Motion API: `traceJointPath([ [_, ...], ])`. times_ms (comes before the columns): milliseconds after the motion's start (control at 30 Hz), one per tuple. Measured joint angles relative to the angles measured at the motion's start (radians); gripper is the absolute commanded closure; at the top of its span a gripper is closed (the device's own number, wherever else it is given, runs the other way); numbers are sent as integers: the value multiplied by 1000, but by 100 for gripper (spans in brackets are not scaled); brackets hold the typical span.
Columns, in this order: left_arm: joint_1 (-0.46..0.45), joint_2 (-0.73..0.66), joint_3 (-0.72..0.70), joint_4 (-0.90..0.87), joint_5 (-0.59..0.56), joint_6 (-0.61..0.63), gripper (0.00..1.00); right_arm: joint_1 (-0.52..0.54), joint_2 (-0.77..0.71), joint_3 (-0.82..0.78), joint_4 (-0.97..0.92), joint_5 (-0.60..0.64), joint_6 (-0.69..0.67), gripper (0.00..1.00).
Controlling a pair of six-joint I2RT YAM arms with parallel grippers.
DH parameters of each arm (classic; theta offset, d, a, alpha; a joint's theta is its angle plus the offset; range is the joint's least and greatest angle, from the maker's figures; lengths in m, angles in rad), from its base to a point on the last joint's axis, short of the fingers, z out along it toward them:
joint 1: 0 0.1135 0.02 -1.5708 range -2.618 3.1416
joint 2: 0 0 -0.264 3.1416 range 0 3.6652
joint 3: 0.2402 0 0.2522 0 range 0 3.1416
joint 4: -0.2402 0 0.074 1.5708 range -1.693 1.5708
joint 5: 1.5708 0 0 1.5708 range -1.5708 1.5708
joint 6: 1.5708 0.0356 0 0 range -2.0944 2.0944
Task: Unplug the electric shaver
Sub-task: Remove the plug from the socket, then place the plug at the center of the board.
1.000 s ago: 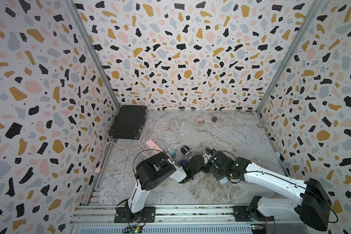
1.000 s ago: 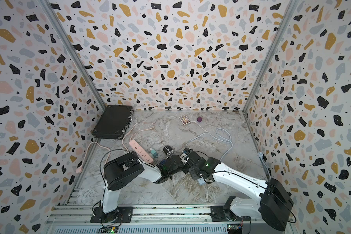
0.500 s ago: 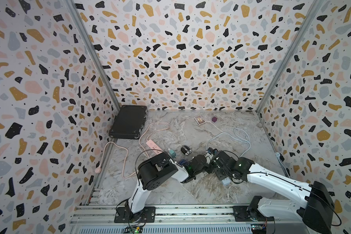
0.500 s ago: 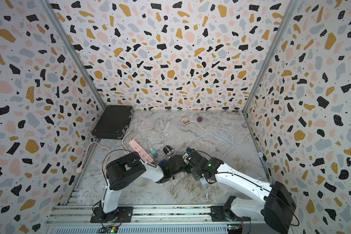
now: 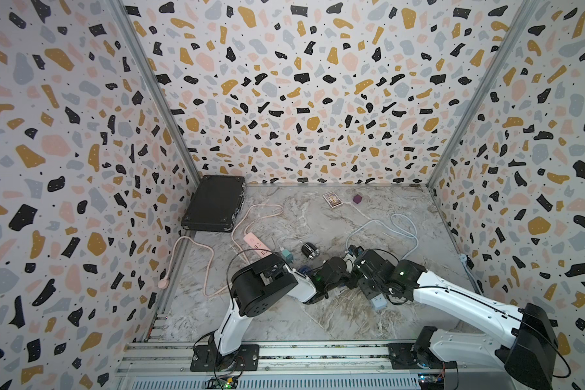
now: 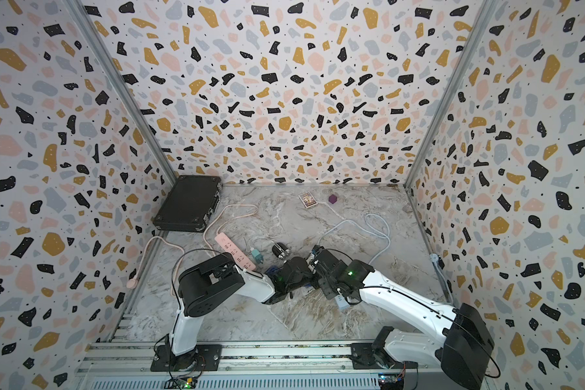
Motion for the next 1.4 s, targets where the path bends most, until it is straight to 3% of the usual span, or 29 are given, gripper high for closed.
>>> traceJointPath([
  [300,-5,10,9,-13,-9,27,71,17,-90,109,77,6,-44,100],
  [367,-5,10,9,-13,-10,27,60,19,-85,109,71,8,-50,100],
  [500,-8,-9,8,-50,-24,31,55,20,-104,98,69,27,-51,100],
  [600,-13,-43,8,-113,-37,37,42,20,-150,75,76,58,-50,100],
  [900,-28,-206,-14,-470,-67,46,19,17,-264,50,60,124,-34,98],
  [933,-28,-226,-18,-520,-70,46,2,15,-270,50,60,127,-34,98],
  [967,-29,-246,-23,-567,-74,46,0,13,-274,50,60,128,-34,98],
  [1133,-30,-378,-31,-752,-110,45,0,5,-255,52,60,120,-35,99],
  [1400,-21,-745,-26,-921,-203,46,1,-3,-161,70,86,53,-55,99],
])
